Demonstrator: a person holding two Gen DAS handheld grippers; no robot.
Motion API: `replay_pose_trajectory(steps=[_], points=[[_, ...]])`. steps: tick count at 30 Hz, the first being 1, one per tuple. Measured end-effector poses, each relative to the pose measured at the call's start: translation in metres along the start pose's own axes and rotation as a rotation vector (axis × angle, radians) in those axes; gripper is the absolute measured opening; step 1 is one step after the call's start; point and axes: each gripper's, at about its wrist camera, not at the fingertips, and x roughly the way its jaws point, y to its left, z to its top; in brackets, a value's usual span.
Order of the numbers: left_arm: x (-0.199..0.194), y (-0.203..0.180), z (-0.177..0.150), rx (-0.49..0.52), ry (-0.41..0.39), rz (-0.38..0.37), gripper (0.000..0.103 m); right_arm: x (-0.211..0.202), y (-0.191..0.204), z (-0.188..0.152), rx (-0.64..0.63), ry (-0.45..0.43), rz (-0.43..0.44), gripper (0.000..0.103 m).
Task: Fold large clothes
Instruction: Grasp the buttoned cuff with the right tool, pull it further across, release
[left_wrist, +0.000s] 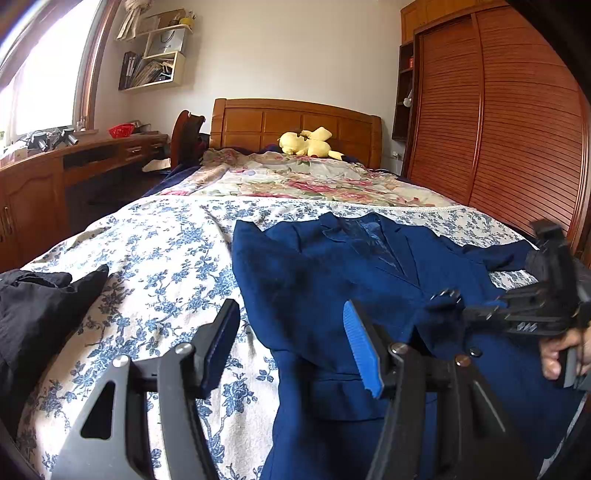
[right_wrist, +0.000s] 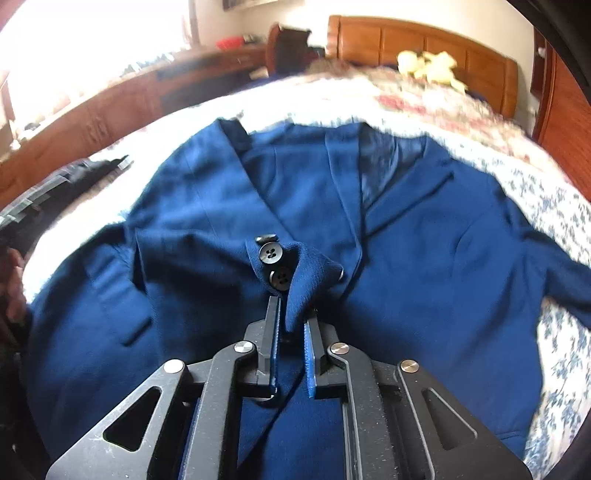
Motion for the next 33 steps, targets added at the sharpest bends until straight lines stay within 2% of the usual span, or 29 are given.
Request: replay_pose_trajectory(steps=[5, 9, 15, 26, 31, 33], points=[[0.002, -0.007, 0.002, 0.016, 0.01, 0.002, 0.057, -0.05, 0.001, 0.011, 0.006, -0.101, 0.003, 0.006], [0.007, -0.014, 0.003, 0.02, 0.028, -0.028, 0.057, -0.093, 0.002, 0.017, -0.005, -0.176, -0.014, 0.003], [0.009, -0.024, 0.004, 0.036, 0.034, -0.057, 0.057, -0.137, 0.002, 0.017, -0.038, -0.237, -0.084, 0.003], [0.013, -0.028, 0.002, 0.041, 0.05, -0.063, 0.057, -0.186, -0.022, -0.001, 0.048, -0.272, -0.195, 0.002], [0.014, -0.032, 0.002, 0.052, 0.052, -0.067, 0.057, -0.187, -0.031, -0.019, 0.089, -0.23, -0.235, 0.002], [0.014, -0.033, 0.002, 0.057, 0.056, -0.069, 0.057, -0.176, -0.034, -0.028, 0.089, -0.175, -0.263, 0.002]])
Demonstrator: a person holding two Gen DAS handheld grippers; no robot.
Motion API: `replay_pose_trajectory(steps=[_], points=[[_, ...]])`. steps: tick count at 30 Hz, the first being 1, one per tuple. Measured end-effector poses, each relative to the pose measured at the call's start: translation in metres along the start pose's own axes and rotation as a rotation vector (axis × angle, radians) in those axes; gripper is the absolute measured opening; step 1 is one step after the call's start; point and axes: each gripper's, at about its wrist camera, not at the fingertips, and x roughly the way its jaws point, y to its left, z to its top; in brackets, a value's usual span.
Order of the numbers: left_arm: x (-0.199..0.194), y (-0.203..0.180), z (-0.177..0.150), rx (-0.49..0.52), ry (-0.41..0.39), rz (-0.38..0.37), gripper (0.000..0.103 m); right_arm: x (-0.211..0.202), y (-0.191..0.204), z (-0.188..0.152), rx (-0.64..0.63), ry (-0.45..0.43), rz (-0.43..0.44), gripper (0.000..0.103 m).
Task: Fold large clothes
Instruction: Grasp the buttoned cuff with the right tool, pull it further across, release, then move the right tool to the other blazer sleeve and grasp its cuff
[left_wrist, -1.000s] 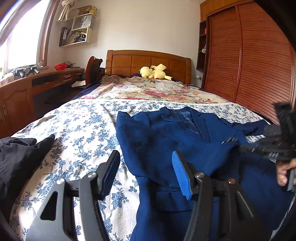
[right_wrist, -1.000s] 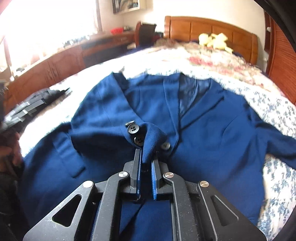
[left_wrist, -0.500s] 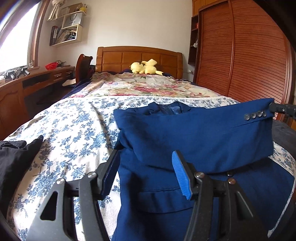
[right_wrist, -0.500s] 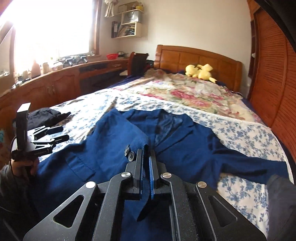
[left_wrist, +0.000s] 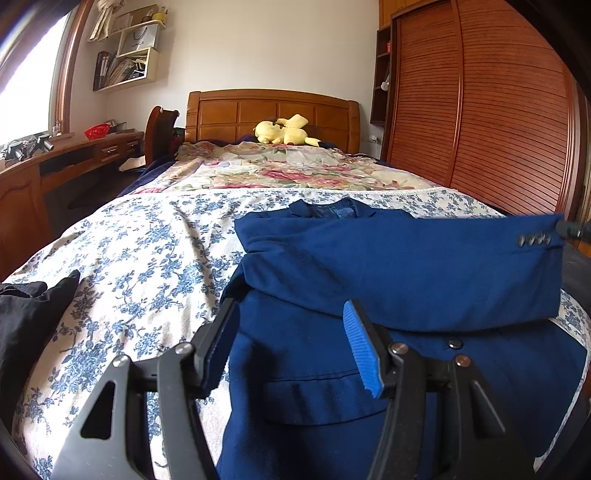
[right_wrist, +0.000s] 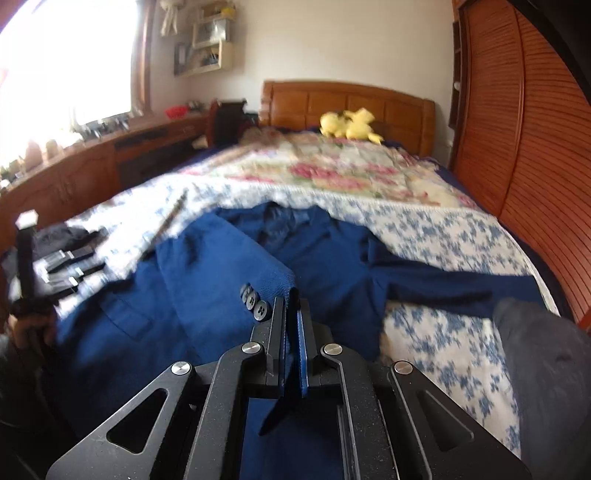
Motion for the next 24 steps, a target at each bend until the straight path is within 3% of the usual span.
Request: replay_pose_trajectory(steps=[7, 10, 14, 24], points=[[-0.005, -0.011, 0.002, 0.02, -0.001, -0.022, 0.057, 0.042, -0.003, -0.034, -0.021, 0.16, -0.082, 0.006], [-0.008, -0.02, 0.004, 0.027, -0.007, -0.035, 0.057, 0.05, -0.005, -0.044, -0.027, 0.186, -0.12, 0.024], [-0.006, -0.033, 0.004, 0.043, -0.007, -0.061, 0.057, 0.056, -0.007, -0.053, -0.024, 0.193, -0.12, 0.034], [0.01, -0.057, -0.004, 0.087, 0.028, -0.083, 0.057, 0.099, 0.0, -0.085, -0.005, 0.332, 0.004, 0.036]])
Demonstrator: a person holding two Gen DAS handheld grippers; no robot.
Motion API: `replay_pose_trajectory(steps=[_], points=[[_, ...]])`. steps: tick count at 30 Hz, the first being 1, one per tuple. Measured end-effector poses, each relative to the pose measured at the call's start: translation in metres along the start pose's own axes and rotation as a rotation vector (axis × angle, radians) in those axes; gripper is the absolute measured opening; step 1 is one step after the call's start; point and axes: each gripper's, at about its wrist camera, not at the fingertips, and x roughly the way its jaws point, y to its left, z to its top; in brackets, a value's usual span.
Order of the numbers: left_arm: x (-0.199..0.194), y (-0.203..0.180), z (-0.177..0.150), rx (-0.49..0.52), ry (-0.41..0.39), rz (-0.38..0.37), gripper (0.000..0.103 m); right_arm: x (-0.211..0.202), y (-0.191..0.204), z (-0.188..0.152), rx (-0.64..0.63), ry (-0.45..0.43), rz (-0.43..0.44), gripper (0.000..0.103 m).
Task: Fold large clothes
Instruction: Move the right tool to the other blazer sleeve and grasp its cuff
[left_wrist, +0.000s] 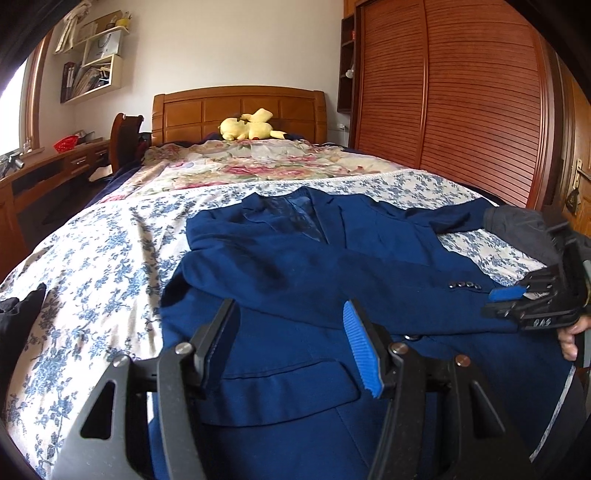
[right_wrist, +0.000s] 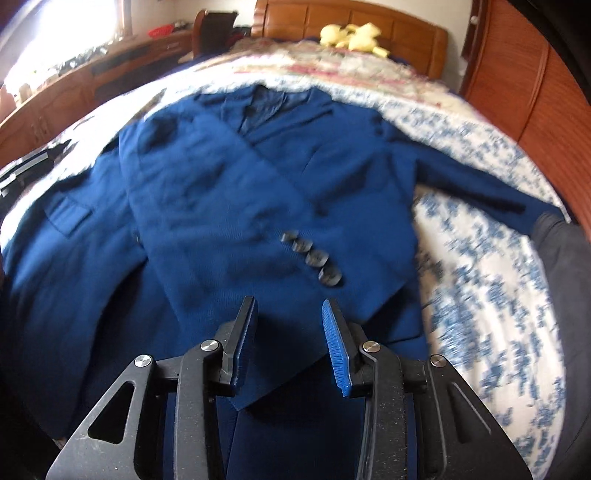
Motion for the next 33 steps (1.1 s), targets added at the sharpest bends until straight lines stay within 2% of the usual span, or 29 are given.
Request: replay_pose_trajectory(steps=[5, 11, 16, 21, 28, 33], points=[[0.004, -0.003, -0.002, -0.002, 0.008, -0.001, 0.057, 0.01, -0.003, -0.007, 0.017, -0.005, 0.015, 0.039], [0.006, -0.005, -0.005, 0.014, 0.015, 0.008, 0.057, 0.004, -0.004, -0.002, 0.013, 0.007, 0.014, 0.04], [0.009, -0.005, -0.006, 0.013, 0.027, 0.008, 0.057, -0.02, -0.021, 0.014, 0.021, -0.062, 0.015, 0.04], [0.009, -0.006, -0.006, 0.02, 0.031, 0.004, 0.057, -0.027, -0.064, 0.046, 0.064, -0.116, -0.064, 0.05], [0.012, -0.006, -0.007, 0.018, 0.043, 0.001, 0.057, -0.002, -0.143, 0.081, 0.198, -0.11, -0.183, 0.051], [0.013, -0.007, -0.008, 0.022, 0.049, 0.006, 0.057, 0.021, -0.19, 0.093, 0.335, -0.09, -0.184, 0.051]])
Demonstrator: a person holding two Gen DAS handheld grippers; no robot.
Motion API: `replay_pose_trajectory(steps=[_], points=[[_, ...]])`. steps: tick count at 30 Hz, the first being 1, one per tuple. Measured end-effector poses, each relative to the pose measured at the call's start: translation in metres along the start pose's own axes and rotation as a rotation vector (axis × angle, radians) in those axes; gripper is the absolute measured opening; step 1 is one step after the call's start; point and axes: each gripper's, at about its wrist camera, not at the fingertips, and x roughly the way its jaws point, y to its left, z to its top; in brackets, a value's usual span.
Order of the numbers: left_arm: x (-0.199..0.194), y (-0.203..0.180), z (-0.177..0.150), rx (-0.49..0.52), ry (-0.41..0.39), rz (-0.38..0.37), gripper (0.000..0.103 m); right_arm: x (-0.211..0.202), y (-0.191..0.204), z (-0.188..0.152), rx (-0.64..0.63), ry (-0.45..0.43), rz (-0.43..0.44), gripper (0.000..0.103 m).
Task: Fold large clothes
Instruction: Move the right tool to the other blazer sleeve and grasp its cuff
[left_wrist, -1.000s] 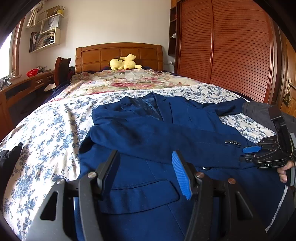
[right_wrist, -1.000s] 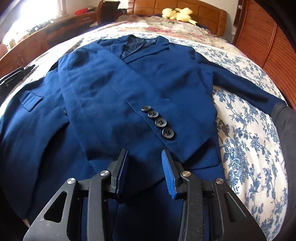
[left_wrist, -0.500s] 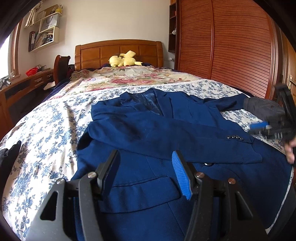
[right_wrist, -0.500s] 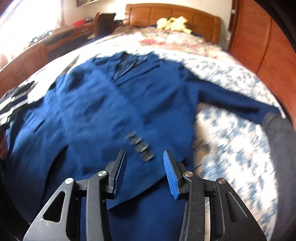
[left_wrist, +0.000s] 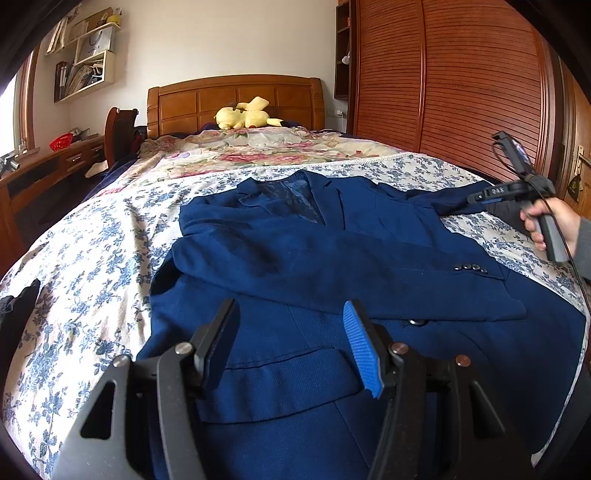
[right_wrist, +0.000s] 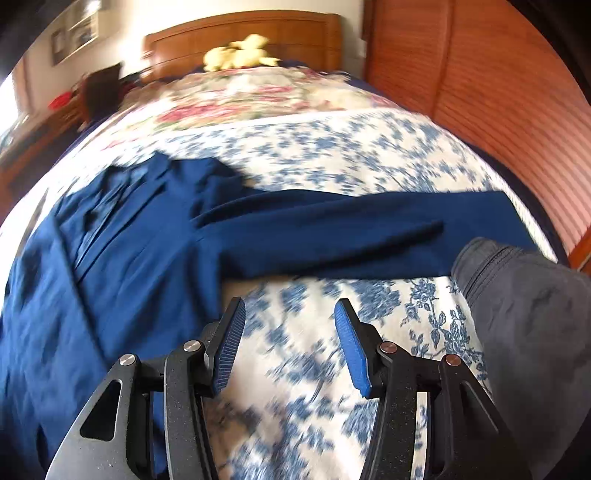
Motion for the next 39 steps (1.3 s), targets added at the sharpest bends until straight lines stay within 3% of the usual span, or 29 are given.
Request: replay_pose_trajectory(steps=[9, 14, 17, 22, 29, 31, 33, 39], points=[[0.001, -0.002, 0.0, 0.005, 0.001, -0.004, 0.057, 0.045, -0.035, 0.014, 0.192, 0.053, 0.004, 0.052], [0.001, -0.002, 0.0, 0.006, 0.004, -0.011, 0.057, 0.066, -0.045, 0.016, 0.271, 0.091, 0.001, 0.067], [0.002, -0.002, 0.0, 0.008, 0.008, -0.015, 0.057, 0.075, -0.051, 0.017, 0.314, 0.104, 0.003, 0.071], [0.005, -0.002, 0.0, 0.006, 0.019, -0.02, 0.057, 0.085, -0.059, 0.02, 0.393, 0.104, 0.047, 0.073], [0.007, -0.001, -0.001, 0.001, 0.033, -0.025, 0.057, 0.099, -0.062, 0.033, 0.425, 0.116, 0.032, 0.073], [0.008, -0.001, -0.001, 0.004, 0.036, -0.027, 0.057, 0.103, -0.057, 0.037, 0.387, 0.134, 0.008, 0.063], [0.009, -0.002, -0.002, 0.009, 0.037, -0.031, 0.057, 0.102, -0.051, 0.043, 0.344, 0.123, 0.011, 0.004], [0.01, -0.003, -0.003, 0.014, 0.045, -0.029, 0.057, 0.051, -0.022, 0.078, 0.209, -0.054, 0.086, 0.002]])
